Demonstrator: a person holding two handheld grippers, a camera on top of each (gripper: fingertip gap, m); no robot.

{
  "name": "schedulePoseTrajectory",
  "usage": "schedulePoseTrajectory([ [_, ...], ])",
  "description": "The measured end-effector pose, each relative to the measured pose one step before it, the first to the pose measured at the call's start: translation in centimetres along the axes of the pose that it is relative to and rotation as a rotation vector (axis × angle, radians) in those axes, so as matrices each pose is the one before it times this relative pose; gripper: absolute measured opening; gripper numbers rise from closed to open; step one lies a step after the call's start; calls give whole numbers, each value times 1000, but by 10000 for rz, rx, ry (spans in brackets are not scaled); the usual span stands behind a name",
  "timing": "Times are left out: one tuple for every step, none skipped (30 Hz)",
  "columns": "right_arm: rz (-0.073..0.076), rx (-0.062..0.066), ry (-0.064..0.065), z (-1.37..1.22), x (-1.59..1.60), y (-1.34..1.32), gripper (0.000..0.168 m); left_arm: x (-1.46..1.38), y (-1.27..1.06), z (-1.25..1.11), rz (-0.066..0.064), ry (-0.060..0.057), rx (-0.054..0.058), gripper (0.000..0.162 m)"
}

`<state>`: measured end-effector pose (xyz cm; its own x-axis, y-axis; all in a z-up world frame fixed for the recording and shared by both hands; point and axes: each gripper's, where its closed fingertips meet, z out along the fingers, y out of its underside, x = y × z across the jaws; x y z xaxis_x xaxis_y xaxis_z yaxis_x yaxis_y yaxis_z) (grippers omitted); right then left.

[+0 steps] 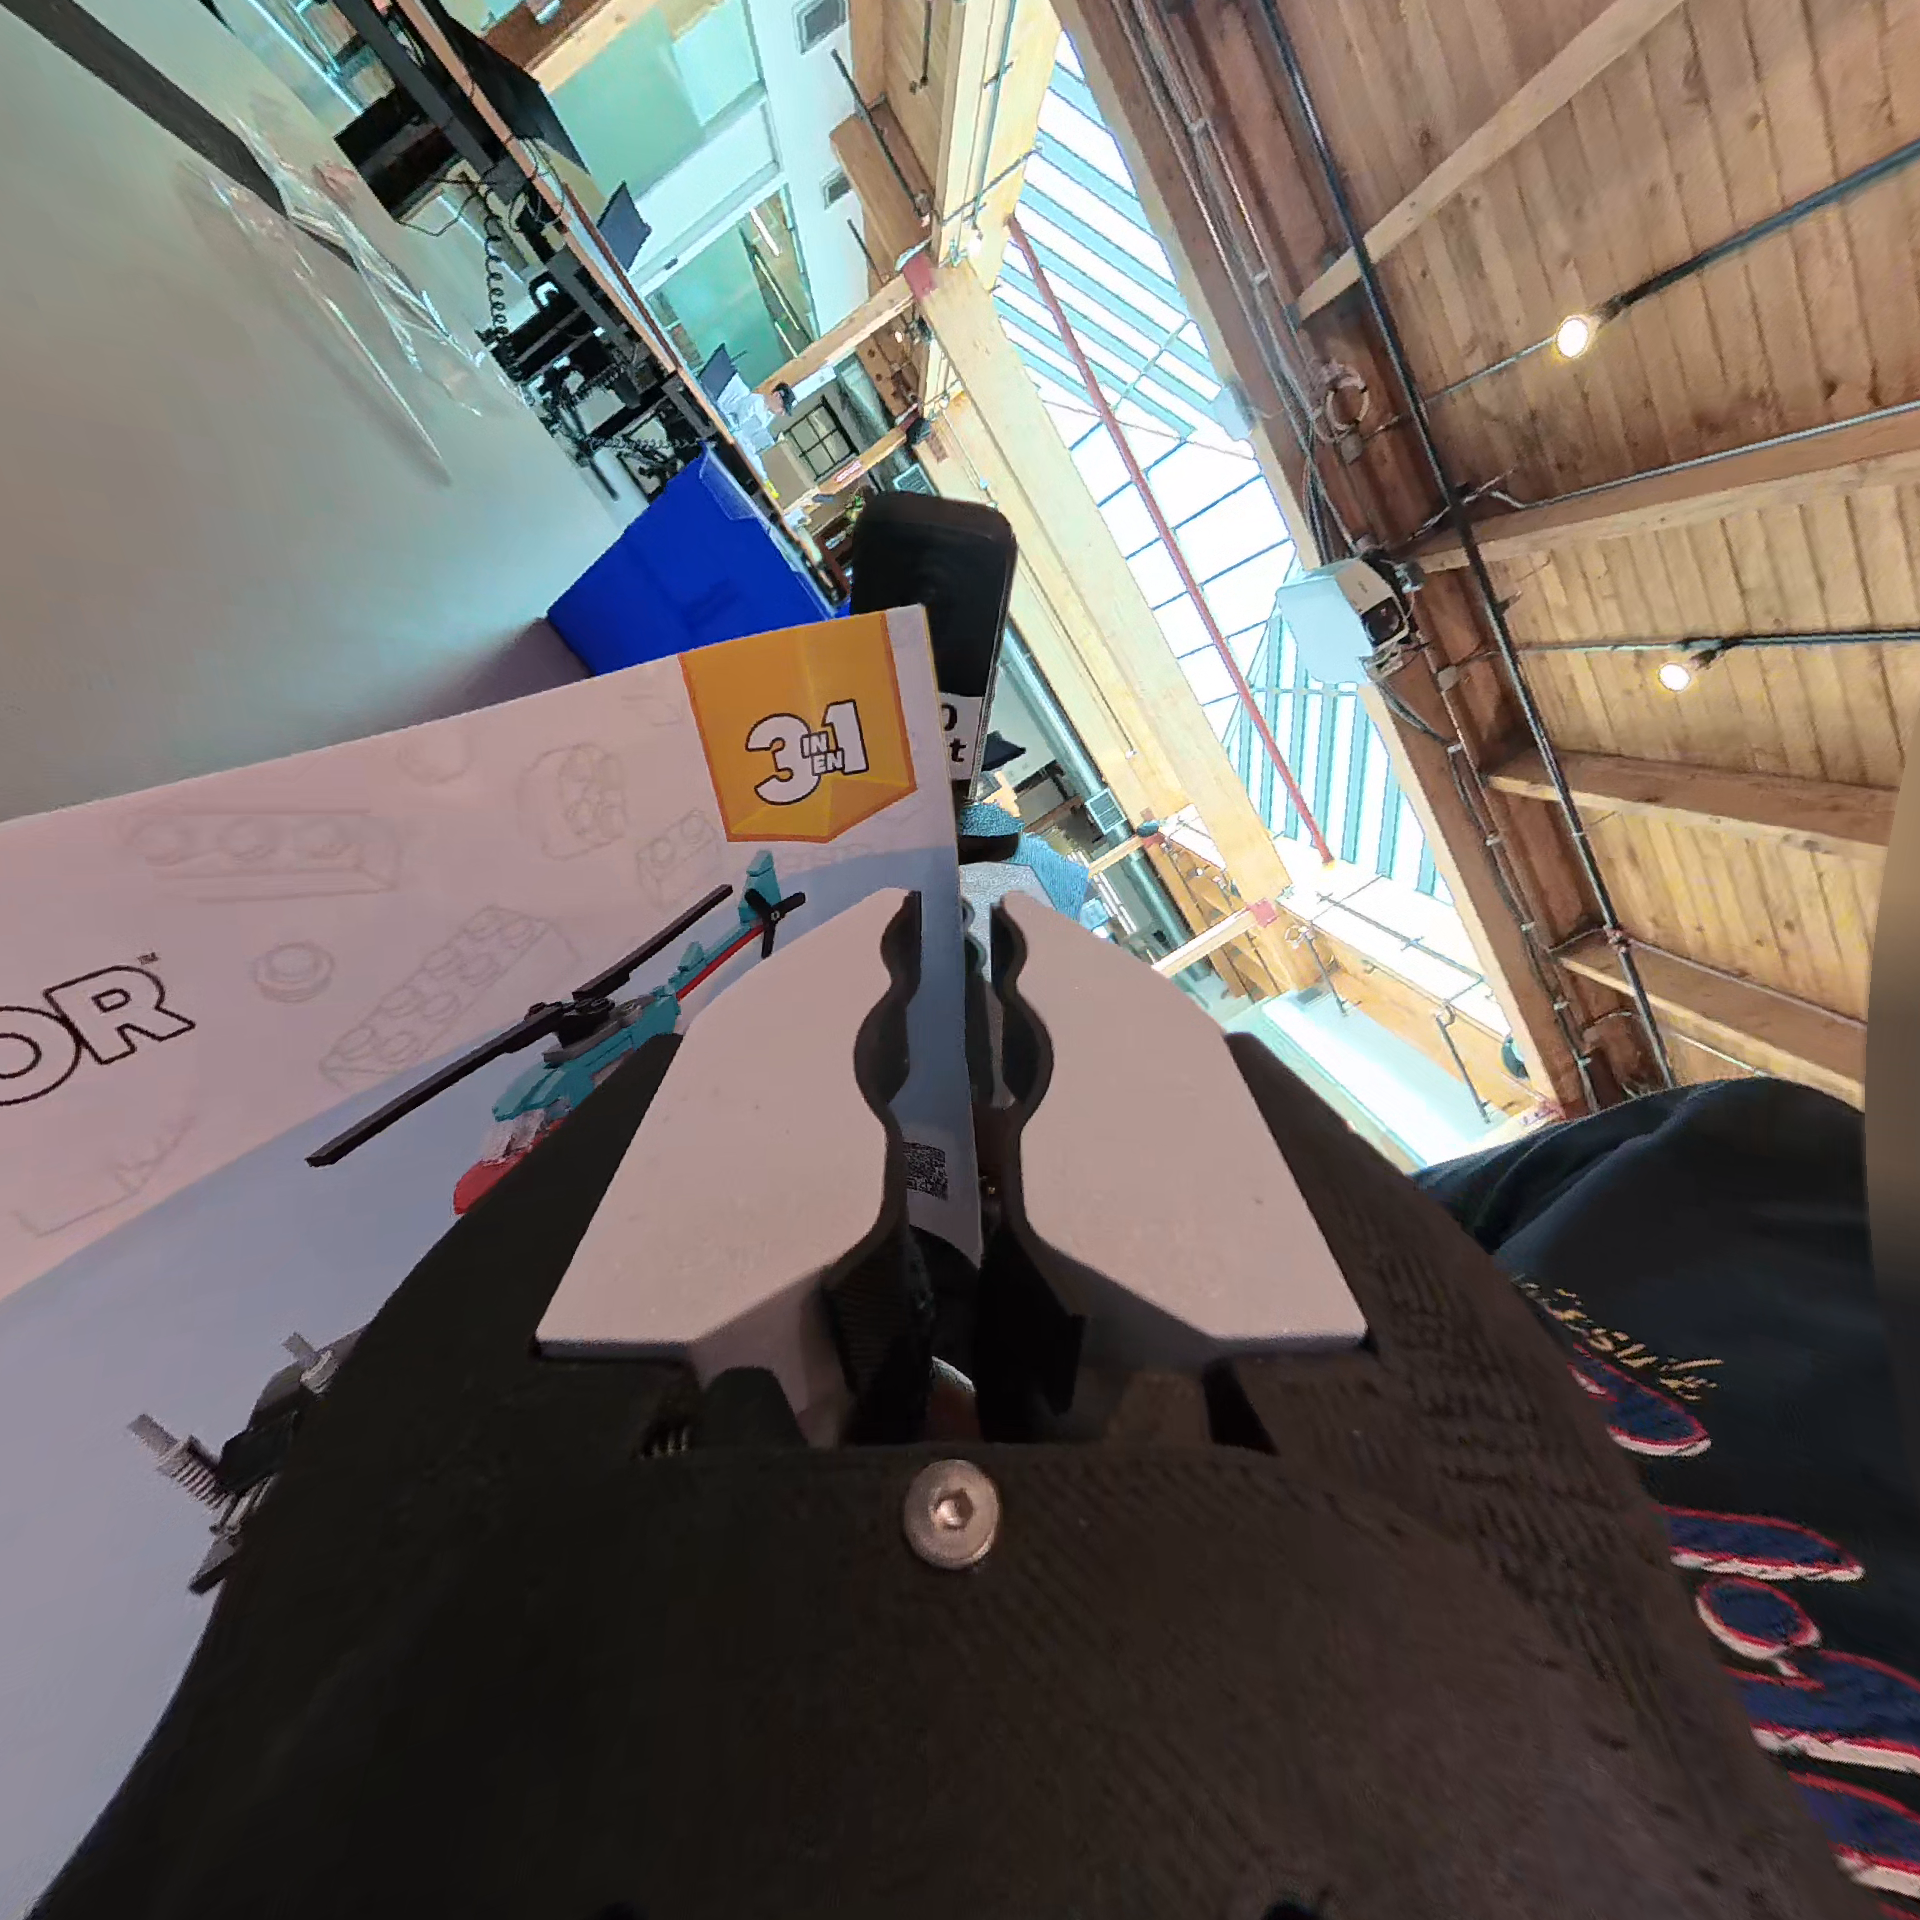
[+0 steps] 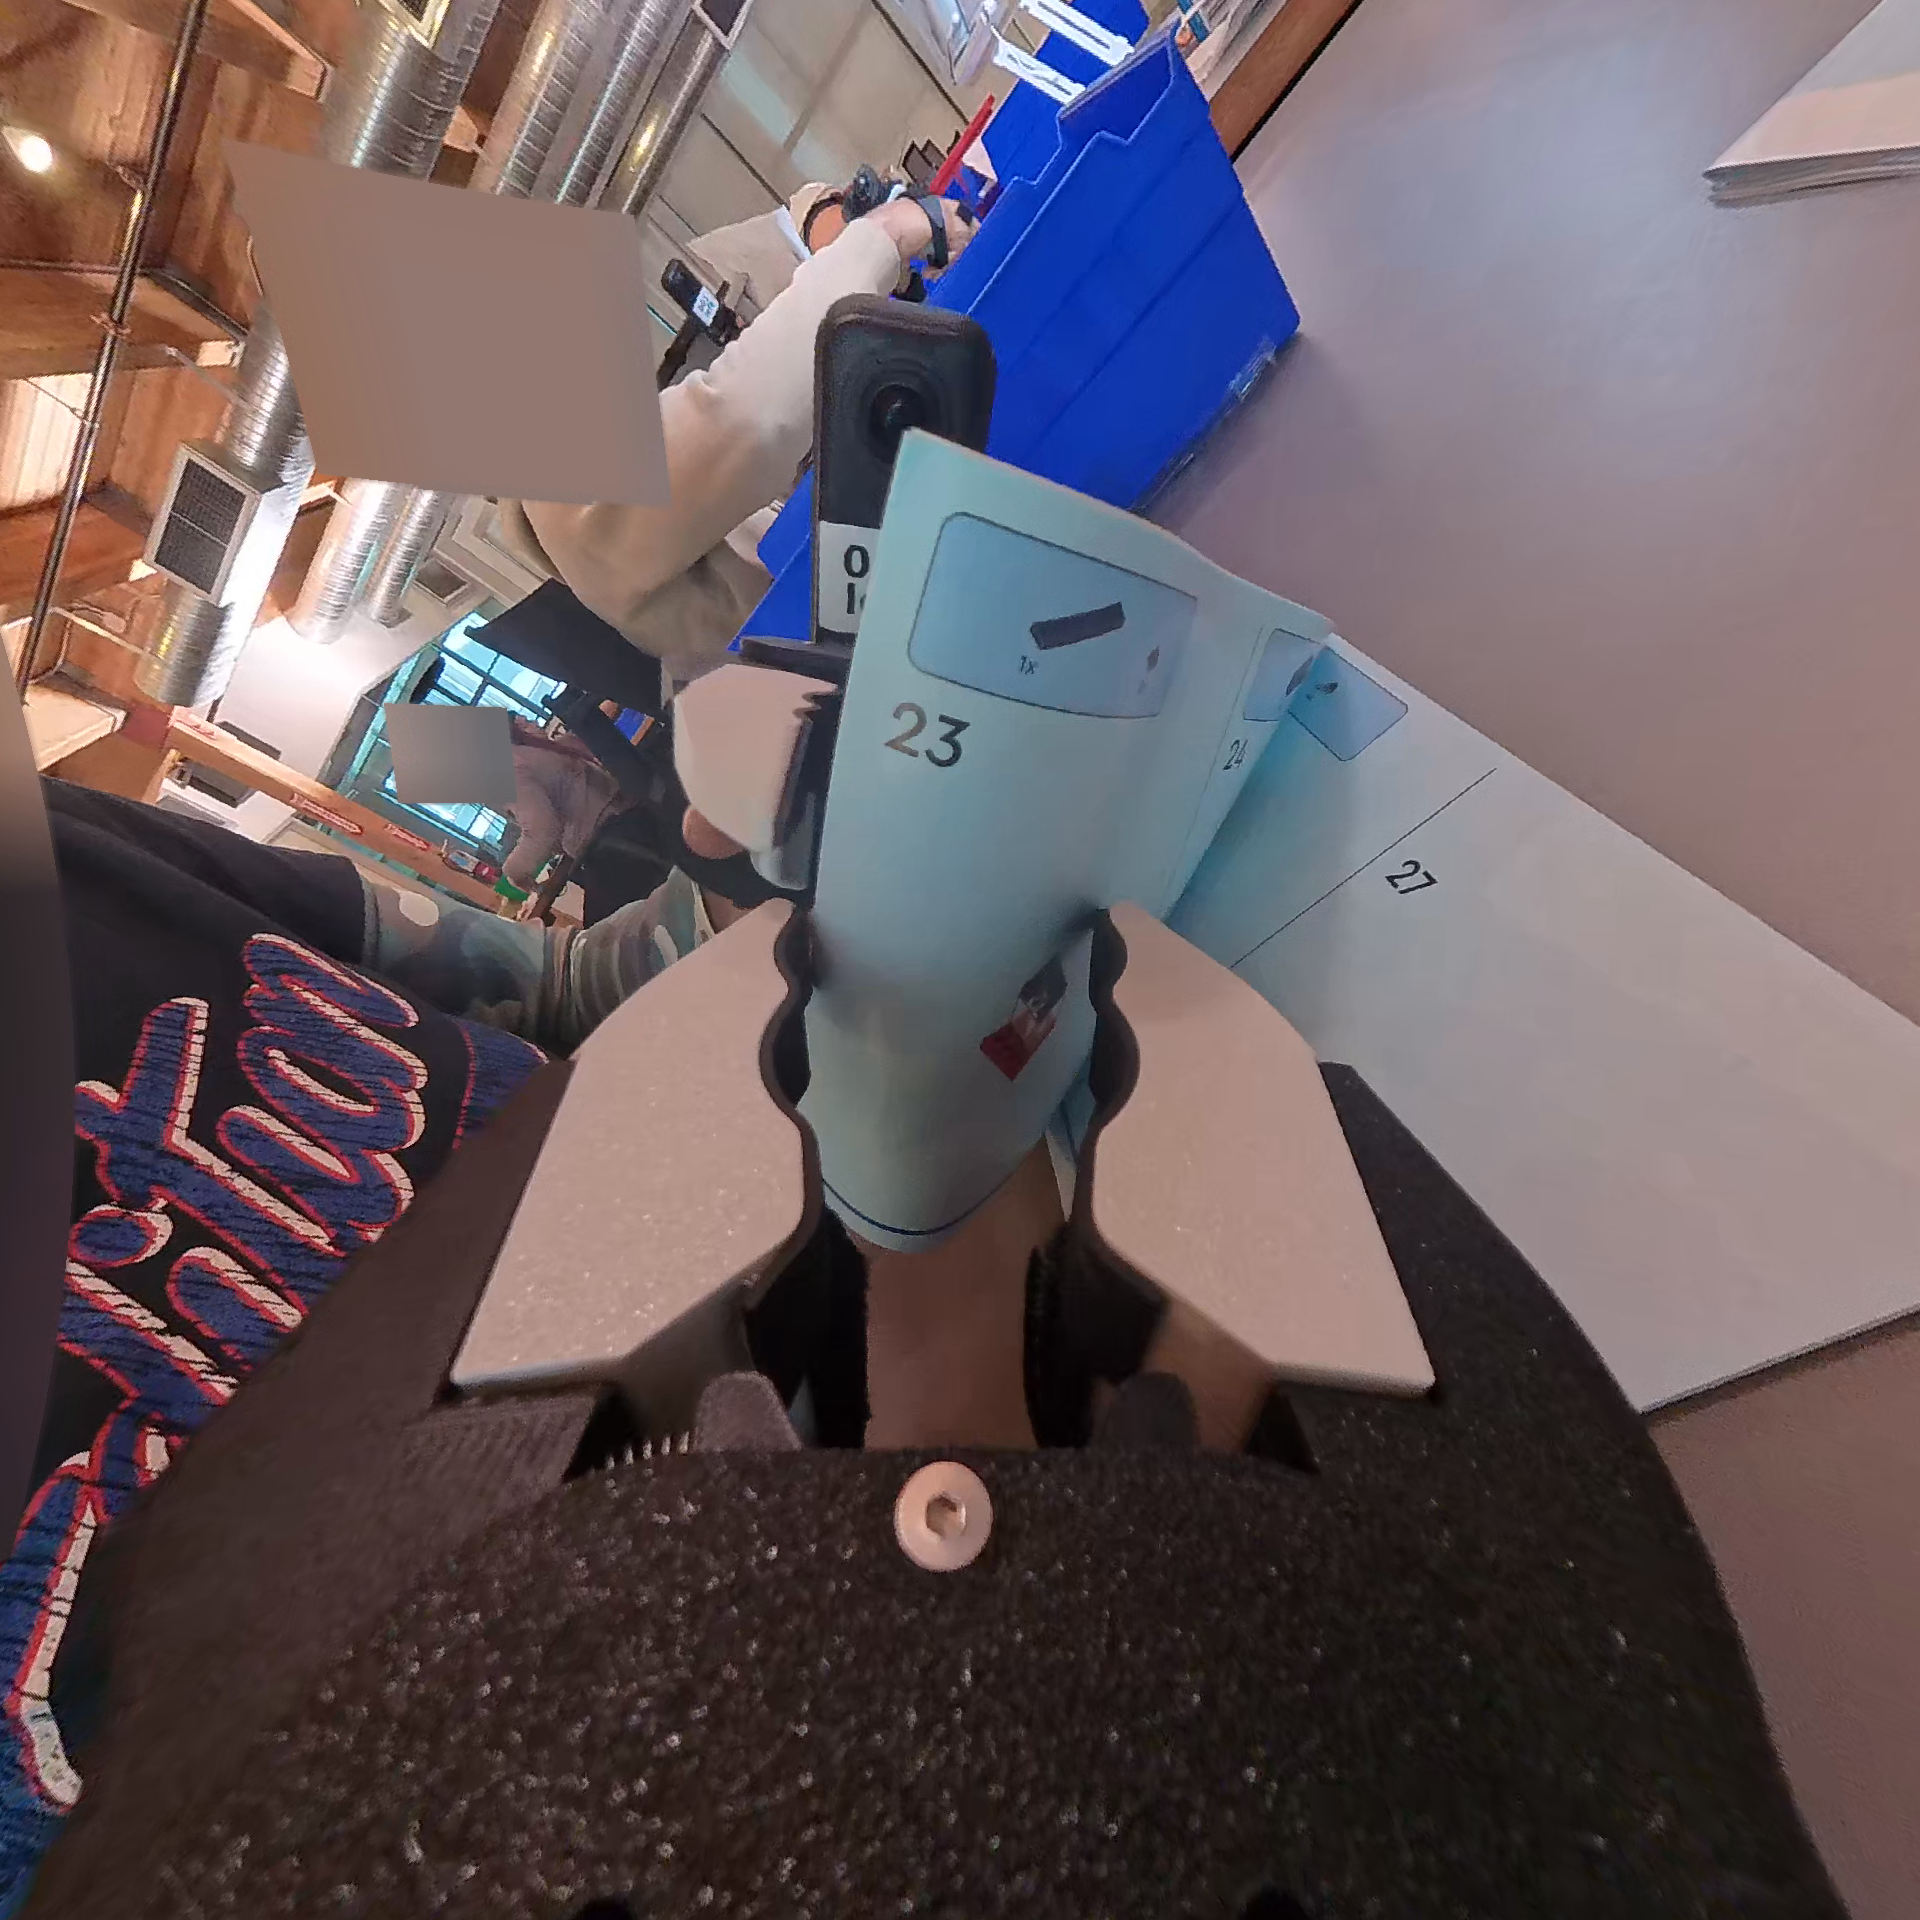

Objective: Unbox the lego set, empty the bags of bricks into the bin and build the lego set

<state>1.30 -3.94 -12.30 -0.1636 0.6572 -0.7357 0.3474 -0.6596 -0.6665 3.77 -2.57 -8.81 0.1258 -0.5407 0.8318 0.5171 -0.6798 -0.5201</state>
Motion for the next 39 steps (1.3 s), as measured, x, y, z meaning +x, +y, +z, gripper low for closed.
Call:
schedulePoseTrajectory([
  [-15,-9,30,9,30,15,52,-6,87,75,32,-15,-50,12],
  [-18,2,8,-3,-6,0,52,-86,79,50,23,-58,-58,12],
  [-6,3,0,-6,-19,-7,51,-170,105,11,38,-108,-69,11],
  [-7,3,11,-5,4,0,51,-139,80,0,44,-89,-56,10],
  [-7,-5,14,-4,22,7,51,-30,-2,-24,7,-25,4,9],
  [5,23,-6,-5,0,-23,51,24,-75,-24,-32,24,52,8],
  [14,11,-28,-7,-27,-17,51,8,-55,-30,-45,25,34,8],
  [1,-9,6,3,8,8,51,-15,0,-22,-50,22,1,8],
  [-19,-19,15,11,16,24,50,6,21,10,-41,29,-14,7],
  [-11,-8,-11,11,-18,20,50,38,23,16,-31,38,-8,7],
  [10,2,-23,2,-37,-3,50,52,16,17,-32,37,-2,6],
  [10,1,-28,-1,-22,6,50,8,8,14,-32,26,-3,6],
  [10,5,-17,6,-15,7,50,13,-3,-4,-25,24,0,6],
  [6,-10,3,4,15,23,50,7,14,-6,-7,14,-3,5],
  [-10,-17,2,15,7,35,49,13,21,-3,20,6,-6,3],
  [-2,-8,-15,7,-23,14,49,25,8,4,15,10,-5,2],
  [1,-3,-8,7,-10,0,49,22,-1,-13,2,9,-2,2],
  [-2,15,-15,-17,-23,-8,49,-2,-21,-11,0,1,9,1],
  [14,19,-12,-25,-11,-34,49,-7,-23,-18,-18,5,9,1],
  [2,14,-5,-18,-13,-8,50,29,-13,-12,-32,28,-1,1],
  [-15,4,-22,-13,-35,2,50,45,13,-2,-32,49,-15,1],
  [-5,-7,-19,0,-20,22,50,59,8,0,-30,55,-15,1],
  [9,-16,-33,16,-16,24,50,45,-12,13,-28,55,-1,1],
  [20,-3,-48,26,-29,-9,50,12,-15,2,-25,33,-3,1],
  [17,3,-42,25,-27,-8,50,7,-14,-11,-16,23,-5,1],
  [7,-3,-25,16,3,17,50,10,-6,-18,-7,18,5,1],
  [9,-19,-33,21,-29,40,50,28,-15,-27,-7,18,14,1],
  [4,9,-39,3,-47,12,50,35,-19,-33,-25,38,20,1],
  [11,21,-38,-5,-39,-14,50,55,-34,-24,-42,52,20,1],
  [17,9,-27,-5,-27,-2,49,21,-14,-24,-30,28,14,1],
  [1,-1,-15,-6,-28,11,49,-8,33,-8,8,-4,-7,1],
  [-13,-12,16,-2,3,15,49,-11,42,8,35,-21,-30,1],
  [-23,-5,9,11,-13,19,49,-17,71,24,47,-31,-40,1],
  [-14,-1,-12,9,-40,8,49,-11,59,30,52,-30,-35,1],
  [-7,-7,-16,16,-26,2,49,-26,44,16,48,-37,-27,1],
  [1,-3,-15,12,-17,13,49,-50,33,2,35,-38,-20,0],
  [5,-4,4,16,13,5,49,-42,-3,-14,37,-39,-3,0],
  [-7,-10,15,2,26,9,49,-39,-28,-36,50,-36,16,0],
  [-10,-6,2,0,4,14,49,1,-31,-49,60,-13,21,0],
])
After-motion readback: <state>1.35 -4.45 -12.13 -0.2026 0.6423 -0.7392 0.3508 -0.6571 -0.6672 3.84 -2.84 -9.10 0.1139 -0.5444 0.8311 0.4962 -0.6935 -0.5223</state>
